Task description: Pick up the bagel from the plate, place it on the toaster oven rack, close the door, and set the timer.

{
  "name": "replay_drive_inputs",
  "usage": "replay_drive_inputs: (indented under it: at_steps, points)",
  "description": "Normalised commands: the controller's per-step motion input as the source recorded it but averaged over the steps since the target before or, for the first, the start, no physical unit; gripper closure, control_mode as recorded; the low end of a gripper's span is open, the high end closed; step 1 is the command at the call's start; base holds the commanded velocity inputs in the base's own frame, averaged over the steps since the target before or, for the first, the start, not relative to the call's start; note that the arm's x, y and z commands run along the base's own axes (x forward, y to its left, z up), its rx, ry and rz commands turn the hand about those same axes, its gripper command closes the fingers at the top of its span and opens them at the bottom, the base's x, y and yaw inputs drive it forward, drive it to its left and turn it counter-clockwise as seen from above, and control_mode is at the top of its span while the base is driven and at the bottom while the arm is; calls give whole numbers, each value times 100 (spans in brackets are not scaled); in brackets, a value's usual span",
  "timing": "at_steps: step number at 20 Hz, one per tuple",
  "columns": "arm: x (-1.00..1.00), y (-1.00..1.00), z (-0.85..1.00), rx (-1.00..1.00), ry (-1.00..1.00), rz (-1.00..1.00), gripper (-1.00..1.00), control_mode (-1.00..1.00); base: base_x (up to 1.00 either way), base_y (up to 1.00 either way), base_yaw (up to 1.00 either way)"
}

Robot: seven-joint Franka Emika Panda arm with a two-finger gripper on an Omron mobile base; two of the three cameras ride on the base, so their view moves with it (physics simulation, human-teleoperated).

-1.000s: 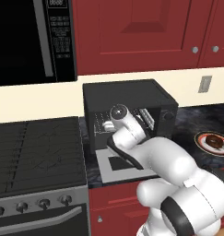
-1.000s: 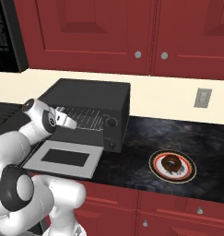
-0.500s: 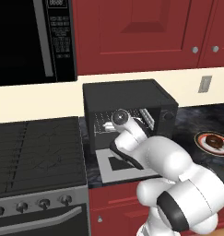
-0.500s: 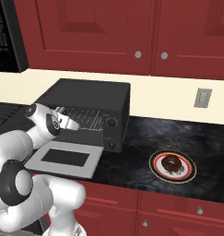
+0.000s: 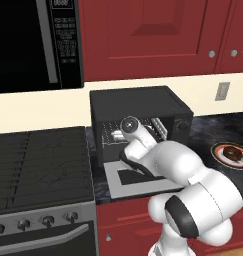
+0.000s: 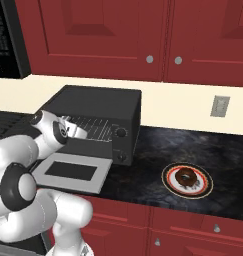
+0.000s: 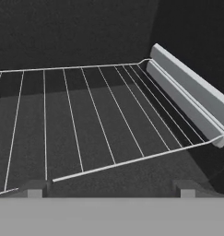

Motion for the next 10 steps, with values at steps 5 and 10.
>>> replay_drive_inputs:
  at_steps: [5,10]
  points:
    - [15,0,-3,0,-3,0,-100,-100,0,0,0]
    - [26,0,-9,0,0,0,-100,-100,0,0,0]
